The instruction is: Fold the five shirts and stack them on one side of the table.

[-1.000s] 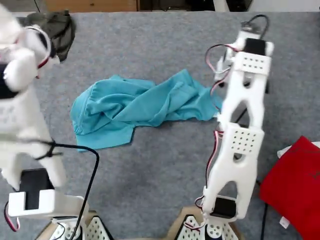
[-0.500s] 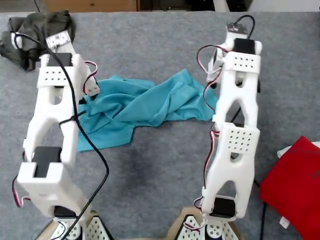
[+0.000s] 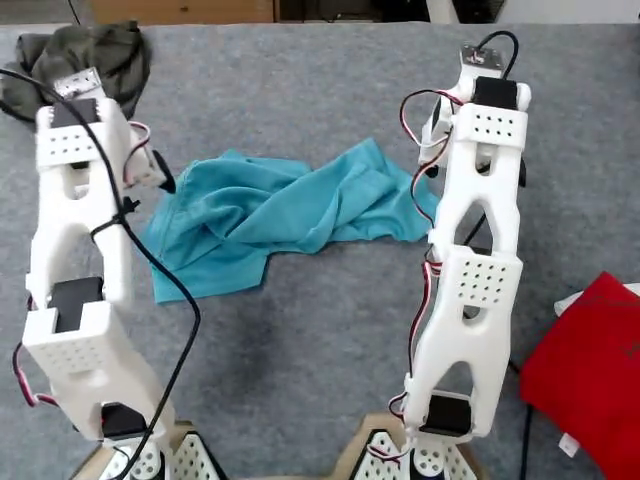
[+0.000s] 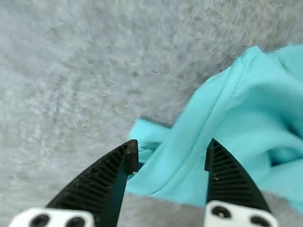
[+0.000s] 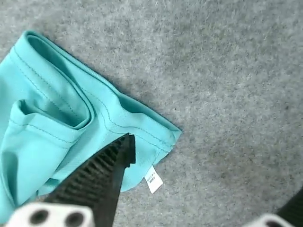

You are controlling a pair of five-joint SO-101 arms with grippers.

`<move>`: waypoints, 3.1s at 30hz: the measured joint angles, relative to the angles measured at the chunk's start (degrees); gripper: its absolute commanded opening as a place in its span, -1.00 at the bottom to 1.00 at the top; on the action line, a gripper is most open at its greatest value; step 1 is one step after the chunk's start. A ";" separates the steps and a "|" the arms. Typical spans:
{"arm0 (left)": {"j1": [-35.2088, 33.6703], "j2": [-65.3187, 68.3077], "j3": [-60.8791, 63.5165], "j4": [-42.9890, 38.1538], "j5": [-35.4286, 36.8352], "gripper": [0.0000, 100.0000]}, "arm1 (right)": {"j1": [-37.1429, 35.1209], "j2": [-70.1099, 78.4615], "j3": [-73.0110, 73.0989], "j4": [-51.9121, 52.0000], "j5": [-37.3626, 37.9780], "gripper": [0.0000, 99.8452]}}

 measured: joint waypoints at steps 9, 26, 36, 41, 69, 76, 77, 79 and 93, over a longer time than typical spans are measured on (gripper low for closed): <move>1.76 0.18 5.10 1.58 -16.35 -0.51 | 0.00 0.00 0.00 0.00 0.00 0.03; 1.93 6.07 7.21 -1.14 -17.85 -0.96 | 0.00 0.00 0.00 0.00 0.00 0.03; -4.13 6.15 -12.57 9.32 -13.80 -0.96 | 0.00 0.00 0.00 0.00 0.00 0.03; -10.64 6.15 -29.01 11.69 -10.73 -0.96 | 0.00 0.00 0.00 0.00 0.00 0.03; 16.97 -0.88 -62.07 9.76 8.26 -0.96 | 0.00 0.00 0.00 0.00 0.00 0.03; 29.98 3.52 -39.12 8.26 10.20 -0.96 | 0.00 0.00 0.00 0.00 0.00 0.03; 31.38 4.48 -37.27 8.26 10.37 -0.96 | 0.00 0.00 0.00 0.00 0.00 0.03; 33.41 6.51 -35.87 8.26 10.46 -0.96 | 0.00 0.00 0.00 0.00 0.00 0.03; 41.05 16.18 -35.96 8.18 10.46 -0.65 | 5.36 0.00 -7.82 0.70 0.00 0.03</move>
